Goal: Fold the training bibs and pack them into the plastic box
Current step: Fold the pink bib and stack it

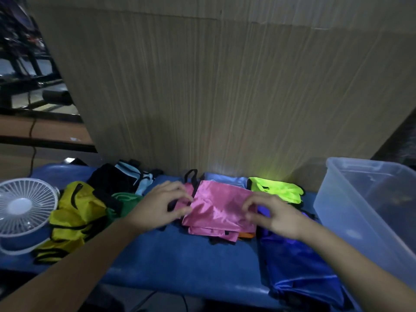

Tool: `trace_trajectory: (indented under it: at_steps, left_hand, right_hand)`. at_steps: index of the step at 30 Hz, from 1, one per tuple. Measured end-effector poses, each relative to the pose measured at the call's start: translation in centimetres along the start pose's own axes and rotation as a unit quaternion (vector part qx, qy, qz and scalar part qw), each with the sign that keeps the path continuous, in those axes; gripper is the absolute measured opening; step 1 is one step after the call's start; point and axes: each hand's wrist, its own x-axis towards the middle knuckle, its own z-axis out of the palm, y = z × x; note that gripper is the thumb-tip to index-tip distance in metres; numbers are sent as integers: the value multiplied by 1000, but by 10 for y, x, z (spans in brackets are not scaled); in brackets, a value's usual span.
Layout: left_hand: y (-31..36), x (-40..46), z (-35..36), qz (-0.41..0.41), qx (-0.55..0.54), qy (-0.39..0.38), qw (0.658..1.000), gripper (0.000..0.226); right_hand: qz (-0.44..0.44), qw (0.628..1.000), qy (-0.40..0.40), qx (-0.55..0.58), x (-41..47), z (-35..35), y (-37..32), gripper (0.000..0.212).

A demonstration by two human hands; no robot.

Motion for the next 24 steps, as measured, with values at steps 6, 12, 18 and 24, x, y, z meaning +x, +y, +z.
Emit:
trace_trajectory:
  at_steps: [6, 12, 18, 24]
  left_hand:
    - [-3, 74, 10, -52, 46, -5, 998, 42]
    - [-21, 109, 23, -63, 180, -248, 950, 73]
    - [-32, 105, 16, -102, 157, -270, 944, 56]
    - [-15, 89, -11, -115, 63, -190, 973, 36]
  right_hand:
    - [175, 969, 83, -155, 49, 4, 20, 31]
    - [229, 952, -33, -199, 62, 10, 28, 44]
    - [219, 966, 18, -135, 62, 18, 35, 20]
    - [182, 957, 140, 179, 55, 14, 19, 7]
